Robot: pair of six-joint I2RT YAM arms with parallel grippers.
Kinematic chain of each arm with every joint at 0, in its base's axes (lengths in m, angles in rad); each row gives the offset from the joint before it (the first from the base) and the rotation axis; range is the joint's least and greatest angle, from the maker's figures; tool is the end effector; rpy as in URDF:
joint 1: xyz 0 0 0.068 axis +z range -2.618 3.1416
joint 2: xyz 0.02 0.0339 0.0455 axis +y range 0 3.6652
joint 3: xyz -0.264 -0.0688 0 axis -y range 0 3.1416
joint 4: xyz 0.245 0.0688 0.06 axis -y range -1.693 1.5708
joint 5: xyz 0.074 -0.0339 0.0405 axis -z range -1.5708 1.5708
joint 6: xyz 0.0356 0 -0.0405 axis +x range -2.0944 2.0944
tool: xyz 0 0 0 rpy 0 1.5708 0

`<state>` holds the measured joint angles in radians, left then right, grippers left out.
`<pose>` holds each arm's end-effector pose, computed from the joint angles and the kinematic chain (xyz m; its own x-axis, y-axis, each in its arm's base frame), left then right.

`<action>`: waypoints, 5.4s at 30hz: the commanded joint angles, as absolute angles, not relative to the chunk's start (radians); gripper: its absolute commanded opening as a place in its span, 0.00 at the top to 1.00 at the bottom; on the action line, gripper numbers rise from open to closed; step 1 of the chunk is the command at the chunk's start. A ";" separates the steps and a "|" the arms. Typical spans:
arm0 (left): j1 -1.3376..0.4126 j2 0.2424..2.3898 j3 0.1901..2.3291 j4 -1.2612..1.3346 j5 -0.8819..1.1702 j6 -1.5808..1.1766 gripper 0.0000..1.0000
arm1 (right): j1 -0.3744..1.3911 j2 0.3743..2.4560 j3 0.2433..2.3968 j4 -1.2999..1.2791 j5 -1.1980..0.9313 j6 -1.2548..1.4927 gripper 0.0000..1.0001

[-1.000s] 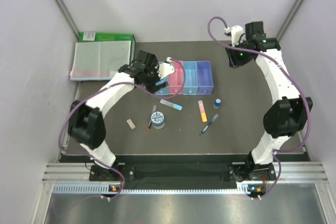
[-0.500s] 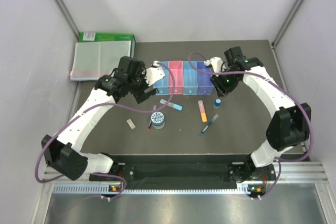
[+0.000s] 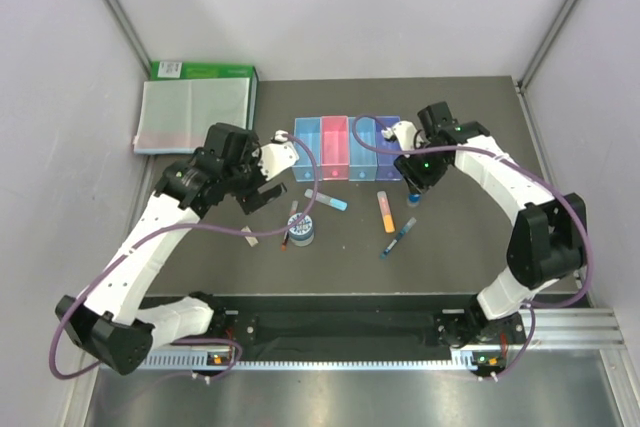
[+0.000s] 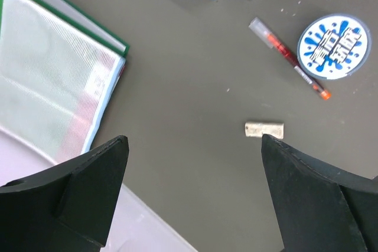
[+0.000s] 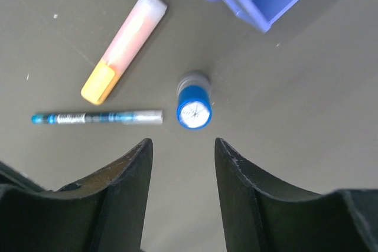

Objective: Sort the stationery into containers
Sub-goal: Pick up the stationery from the center of the board, then place the stationery in the storage box, then pick up the stationery from the center of the board.

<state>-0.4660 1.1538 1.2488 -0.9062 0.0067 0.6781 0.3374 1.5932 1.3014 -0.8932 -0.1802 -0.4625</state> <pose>0.2025 -0.1021 0.3584 -0.2200 0.8128 -0.5393 0.7595 0.4897 0.4282 0.2988 0.1116 0.2634 -0.6087 -0.6787 -0.4109 -0.7385 0.6740 -0.0193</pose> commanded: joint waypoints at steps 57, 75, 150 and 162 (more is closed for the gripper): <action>-0.469 1.095 1.298 -0.971 -0.066 0.661 0.01 | 0.327 1.631 1.592 -0.963 -0.166 -0.460 0.82; -0.469 1.120 1.295 -0.973 -0.074 0.667 0.01 | 0.330 1.905 1.856 -0.827 -0.179 -0.443 0.82; -0.471 1.131 1.217 -0.968 -0.011 0.738 0.01 | 0.325 1.953 1.973 -0.658 -0.133 -0.408 0.51; -0.546 1.247 1.166 -1.020 0.205 0.804 0.01 | 0.336 1.642 1.833 -0.793 -0.008 -0.497 0.24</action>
